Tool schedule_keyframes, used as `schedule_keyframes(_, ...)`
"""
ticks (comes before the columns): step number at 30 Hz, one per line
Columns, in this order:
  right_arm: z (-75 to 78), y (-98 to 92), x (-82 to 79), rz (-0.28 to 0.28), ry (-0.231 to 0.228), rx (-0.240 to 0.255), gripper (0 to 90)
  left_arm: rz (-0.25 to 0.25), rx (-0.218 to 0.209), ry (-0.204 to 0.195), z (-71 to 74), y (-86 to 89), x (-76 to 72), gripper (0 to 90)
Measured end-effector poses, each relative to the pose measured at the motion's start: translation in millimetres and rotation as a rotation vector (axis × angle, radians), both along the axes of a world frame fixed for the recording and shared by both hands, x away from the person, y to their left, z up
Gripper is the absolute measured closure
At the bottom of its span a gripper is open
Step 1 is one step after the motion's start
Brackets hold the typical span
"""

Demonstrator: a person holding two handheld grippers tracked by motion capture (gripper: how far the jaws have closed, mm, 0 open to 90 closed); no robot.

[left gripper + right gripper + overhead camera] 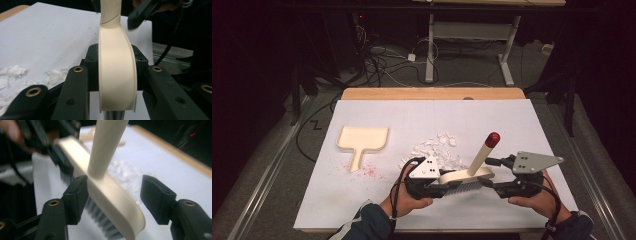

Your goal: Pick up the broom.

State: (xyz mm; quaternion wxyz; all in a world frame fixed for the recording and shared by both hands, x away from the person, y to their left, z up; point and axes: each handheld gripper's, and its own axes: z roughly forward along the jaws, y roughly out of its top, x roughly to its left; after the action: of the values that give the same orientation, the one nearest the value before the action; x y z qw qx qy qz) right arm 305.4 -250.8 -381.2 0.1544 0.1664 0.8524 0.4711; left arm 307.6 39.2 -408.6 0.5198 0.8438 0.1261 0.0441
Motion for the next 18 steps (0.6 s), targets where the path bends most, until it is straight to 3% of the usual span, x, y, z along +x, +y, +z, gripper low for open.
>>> schedule_keyframes(2, -8.8, 7.4, 3.2, 0.023, 0.015, -0.032, 36.1, -0.041, 0.012, 0.000, -2.5, 1.4, -2.5, 65.2)
schedule_keyframes(3, -12.6, 10.6, 5.1, 0.057, 0.036, -0.041, 35.9, -0.041, 0.012, 0.000, -2.5, 1.4, -2.5, 65.2)
schedule_keyframes(4, -12.6, 10.6, 5.1, 0.057, 0.036, -0.041, 35.9, -0.052, 0.013, -0.001, -2.8, 1.2, -3.4, 65.2)
schedule_keyframes(5, -19.1, 17.4, 6.1, 0.105, 0.064, -0.063, 38.2, -0.062, 0.012, 0.000, -3.0, 0.8, -3.9, 65.2)
schedule_keyframes(7, -24.7, 21.8, 7.6, 0.179, 0.108, -0.054, 43.9, -0.099, -0.003, 0.009, -3.7, -0.2, -4.2, 65.2)
schedule_keyframes(10, -29.3, 24.6, 9.6, 0.224, 0.151, -0.046, 49.3, -0.115, 0.013, 0.006, -4.8, -1.9, -4.8, 64.9)
schedule_keyframes(11, -31.0, 23.5, 11.2, 0.255, 0.180, -0.034, 54.7, -0.119, -0.006, 0.009, -7.6, 0.2, -2.9, 64.1)
schedule_keyframes(13, -30.4, 22.9, 11.4, 0.271, 0.192, -0.032, 61.9, -0.110, -0.027, 0.008, -9.4, 2.8, -0.7, 58.3)
schedule_keyframes(18, -29.2, 27.4, 7.1, 0.274, 0.170, -0.063, 67.6, -0.092, -0.018, -0.013, -11.3, 5.1, 1.0, 49.8)
